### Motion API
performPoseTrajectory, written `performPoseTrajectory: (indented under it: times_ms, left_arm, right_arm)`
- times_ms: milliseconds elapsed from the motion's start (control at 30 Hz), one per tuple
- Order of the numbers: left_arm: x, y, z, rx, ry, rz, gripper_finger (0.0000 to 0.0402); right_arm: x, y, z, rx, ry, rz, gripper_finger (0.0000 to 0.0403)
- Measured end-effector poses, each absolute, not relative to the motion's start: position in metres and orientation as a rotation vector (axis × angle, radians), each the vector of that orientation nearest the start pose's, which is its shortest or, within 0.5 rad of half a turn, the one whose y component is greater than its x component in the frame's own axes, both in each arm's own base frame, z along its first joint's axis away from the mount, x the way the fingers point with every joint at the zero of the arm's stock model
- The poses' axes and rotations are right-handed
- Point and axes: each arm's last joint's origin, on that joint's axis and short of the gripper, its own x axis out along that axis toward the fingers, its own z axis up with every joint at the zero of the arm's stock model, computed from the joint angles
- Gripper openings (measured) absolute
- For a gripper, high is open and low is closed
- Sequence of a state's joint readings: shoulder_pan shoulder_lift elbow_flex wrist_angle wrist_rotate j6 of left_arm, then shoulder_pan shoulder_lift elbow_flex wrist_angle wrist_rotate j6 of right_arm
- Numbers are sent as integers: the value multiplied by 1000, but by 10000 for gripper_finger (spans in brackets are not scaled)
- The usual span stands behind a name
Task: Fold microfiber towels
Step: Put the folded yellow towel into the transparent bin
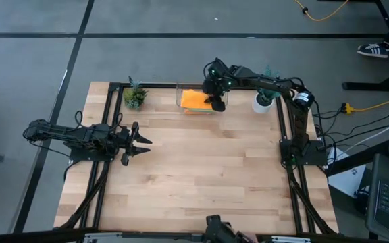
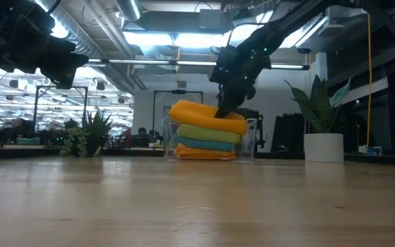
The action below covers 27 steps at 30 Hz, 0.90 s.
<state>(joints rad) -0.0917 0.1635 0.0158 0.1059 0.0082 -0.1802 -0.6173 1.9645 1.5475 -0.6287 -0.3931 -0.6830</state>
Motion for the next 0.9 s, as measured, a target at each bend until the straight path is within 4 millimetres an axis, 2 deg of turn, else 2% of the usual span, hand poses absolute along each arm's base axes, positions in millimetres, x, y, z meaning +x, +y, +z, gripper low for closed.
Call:
performPoseTrajectory:
  times_ms: [200, 367, 533, 667, 767, 900]
  left_arm:
    - [107, -10, 166, -178, 51, -96, 147]
    - [107, -10, 166, -178, 50, -96, 147]
    - [107, -10, 166, -178, 50, -96, 147]
    - [107, -10, 166, -178, 51, -96, 147]
    - [107, -10, 166, -178, 50, -96, 147]
    - [107, -10, 166, -178, 50, -96, 147]
  right_arm:
    - [354, -234, 223, -191, 899, 54, 163]
    - [359, -239, 244, -202, 878, -6, 184]
    - [362, -242, 267, -215, 864, -55, 190]
    - [363, -244, 286, -161, 844, -140, 190]
    - [364, -244, 292, -76, 804, -136, 190]
    - [365, -242, 289, -8, 784, -118, 190]
